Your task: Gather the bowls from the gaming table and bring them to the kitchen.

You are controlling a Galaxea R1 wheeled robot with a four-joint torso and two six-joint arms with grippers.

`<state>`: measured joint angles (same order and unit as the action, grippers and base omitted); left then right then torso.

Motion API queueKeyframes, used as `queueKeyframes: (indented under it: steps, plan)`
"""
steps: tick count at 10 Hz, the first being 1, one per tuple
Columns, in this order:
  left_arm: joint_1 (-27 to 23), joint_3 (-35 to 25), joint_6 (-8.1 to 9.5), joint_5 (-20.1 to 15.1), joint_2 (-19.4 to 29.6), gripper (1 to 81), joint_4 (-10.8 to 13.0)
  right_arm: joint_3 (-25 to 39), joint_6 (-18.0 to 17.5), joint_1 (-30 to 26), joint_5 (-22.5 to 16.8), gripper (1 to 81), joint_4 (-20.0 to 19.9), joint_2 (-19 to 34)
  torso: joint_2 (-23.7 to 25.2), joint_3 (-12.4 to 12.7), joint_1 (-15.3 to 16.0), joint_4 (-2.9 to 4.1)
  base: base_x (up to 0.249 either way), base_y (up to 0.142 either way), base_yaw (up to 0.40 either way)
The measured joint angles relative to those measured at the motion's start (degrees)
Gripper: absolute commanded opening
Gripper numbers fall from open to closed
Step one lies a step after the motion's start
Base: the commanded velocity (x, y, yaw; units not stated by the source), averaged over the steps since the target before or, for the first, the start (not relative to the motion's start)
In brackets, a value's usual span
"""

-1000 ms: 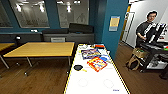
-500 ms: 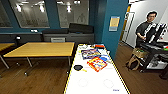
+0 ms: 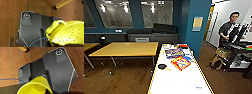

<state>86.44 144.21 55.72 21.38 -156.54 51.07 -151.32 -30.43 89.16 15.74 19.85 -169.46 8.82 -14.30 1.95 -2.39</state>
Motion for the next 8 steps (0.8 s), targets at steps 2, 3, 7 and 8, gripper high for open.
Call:
queueKeyframes:
  steps: [2,3,7,8]
  plan:
    - [1.10,1.57,-0.16,-0.28,-1.32,1.0,0.34,-0.41,0.06,1.29,-0.74,1.0,0.85,-0.44,0.02,0.00,-0.05,0.00,-0.124,0.000,0.000]
    - [1.01,2.40,-0.29,-0.30,-2.06,1.0,0.39,-0.41,0.06,1.07,-0.69,1.0,0.94,-0.52,0.04,0.00,-0.07,0.00,-0.126,0.000,0.000]
    - [0.77,4.61,-1.51,-0.66,-4.64,1.0,0.61,-0.46,0.17,0.85,-0.61,1.0,0.96,-0.91,0.04,0.00,-0.09,0.00,-0.130,0.000,0.000]
    - [0.77,5.64,-1.62,-0.69,-5.62,1.0,0.63,-0.48,0.17,0.83,-0.61,1.0,0.96,-1.11,0.04,0.00,-0.09,0.00,-0.131,0.000,0.000]
